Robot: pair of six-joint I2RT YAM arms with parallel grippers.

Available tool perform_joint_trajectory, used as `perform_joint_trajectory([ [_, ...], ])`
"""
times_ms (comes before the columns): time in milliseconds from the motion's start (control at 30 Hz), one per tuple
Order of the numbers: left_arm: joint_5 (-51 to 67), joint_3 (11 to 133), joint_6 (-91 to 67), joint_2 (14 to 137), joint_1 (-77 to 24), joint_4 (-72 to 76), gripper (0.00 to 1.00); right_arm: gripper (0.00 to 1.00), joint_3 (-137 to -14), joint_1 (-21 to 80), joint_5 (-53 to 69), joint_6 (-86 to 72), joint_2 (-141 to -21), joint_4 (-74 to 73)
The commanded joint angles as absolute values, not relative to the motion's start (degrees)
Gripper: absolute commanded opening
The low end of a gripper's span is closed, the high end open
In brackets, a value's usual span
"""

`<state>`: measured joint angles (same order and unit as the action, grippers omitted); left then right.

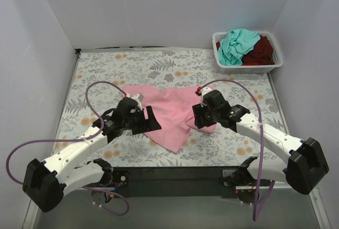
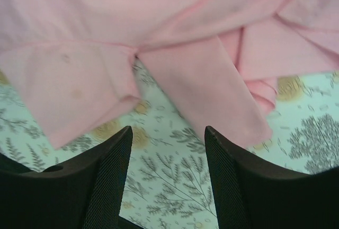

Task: Fold and stack the t-shirts
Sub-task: Move the tshirt to the center of the board, then flatten the tshirt out

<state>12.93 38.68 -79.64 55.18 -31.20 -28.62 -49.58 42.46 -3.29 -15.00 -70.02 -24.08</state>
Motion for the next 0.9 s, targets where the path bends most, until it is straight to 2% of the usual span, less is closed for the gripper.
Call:
perform_joint_trajectory([
  [0, 5.12, 42.36, -86.30, 60.28, -41.29, -31.11, 0.68, 0.64, -44.66, 39.39, -6.68, -15.73, -65.66, -24.26],
  [67, 1.60, 43.67, -88.32, 64.58, -44.38, -32.34, 0.62, 0.63, -42.37, 38.59, -6.59, -15.73, -63.46, -24.26],
  [100, 0.71, 44.12, -88.77, 68.25, -44.73, -32.87, 0.52, 0.63, -41.84, 37.97, -6.68, -15.65, -62.94, -24.17],
  [233, -5.96, 43.60, -89.91, 71.98, -44.74, -32.44, 0.36, 0.63, -39.99, 36.65, -6.77, -15.47, -60.83, -24.26],
  [333, -5.63, 41.67, -89.56, 73.47, -41.76, -30.86, 0.34, 0.63, -39.29, 35.34, -7.47, -15.56, -60.38, -24.17],
  [567, -1.14, 39.55, -84.47, 76.98, -27.88, -28.48, 0.31, 0.62, -37.79, 30.42, -5.72, -15.21, -62.14, -23.12],
  [867, -1.14, 40.43, -77.26, 80.60, -18.02, -27.95, 0.29, 0.51, -42.27, 24.43, -2.20, -12.92, -68.02, -16.09],
])
